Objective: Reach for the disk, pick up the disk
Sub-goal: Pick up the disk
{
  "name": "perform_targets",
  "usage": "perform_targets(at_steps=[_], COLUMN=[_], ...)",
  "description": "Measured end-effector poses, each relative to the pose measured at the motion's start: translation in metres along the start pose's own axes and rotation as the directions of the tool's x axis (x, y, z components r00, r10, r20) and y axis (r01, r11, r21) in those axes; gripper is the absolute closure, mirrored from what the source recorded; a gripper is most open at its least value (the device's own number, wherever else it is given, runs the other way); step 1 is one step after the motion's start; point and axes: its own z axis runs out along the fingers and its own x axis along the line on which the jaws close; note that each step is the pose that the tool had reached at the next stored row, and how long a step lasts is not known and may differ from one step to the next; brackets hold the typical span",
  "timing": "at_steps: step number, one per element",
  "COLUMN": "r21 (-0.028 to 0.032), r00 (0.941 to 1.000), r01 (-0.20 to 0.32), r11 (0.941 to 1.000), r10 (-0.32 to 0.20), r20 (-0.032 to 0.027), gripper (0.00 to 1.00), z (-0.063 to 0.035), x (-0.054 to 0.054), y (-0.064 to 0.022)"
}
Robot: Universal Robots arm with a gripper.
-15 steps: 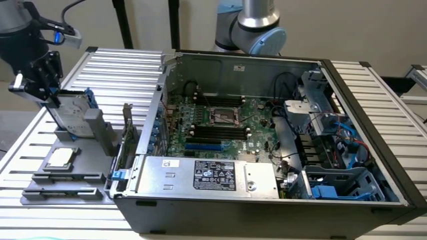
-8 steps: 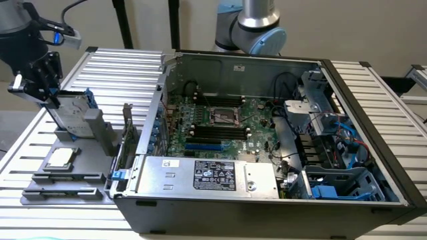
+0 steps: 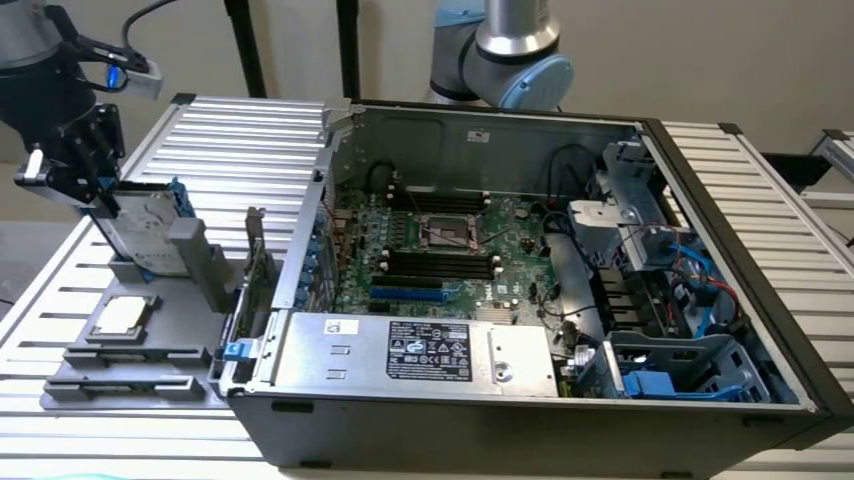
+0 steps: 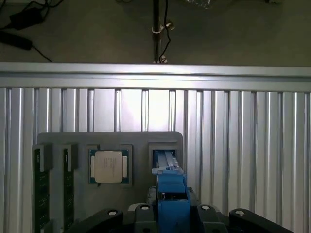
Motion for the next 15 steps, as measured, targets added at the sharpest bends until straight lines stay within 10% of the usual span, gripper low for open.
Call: perform_targets(at_steps=[15], r21=[-0.0001], r00=[1.0], r01=[0.0], r11=[1.0], r10=[0.0], r20=[-0.0001], gripper=[0.67], z=[-0.0066], x=[-0.0001], y=[-0.0006])
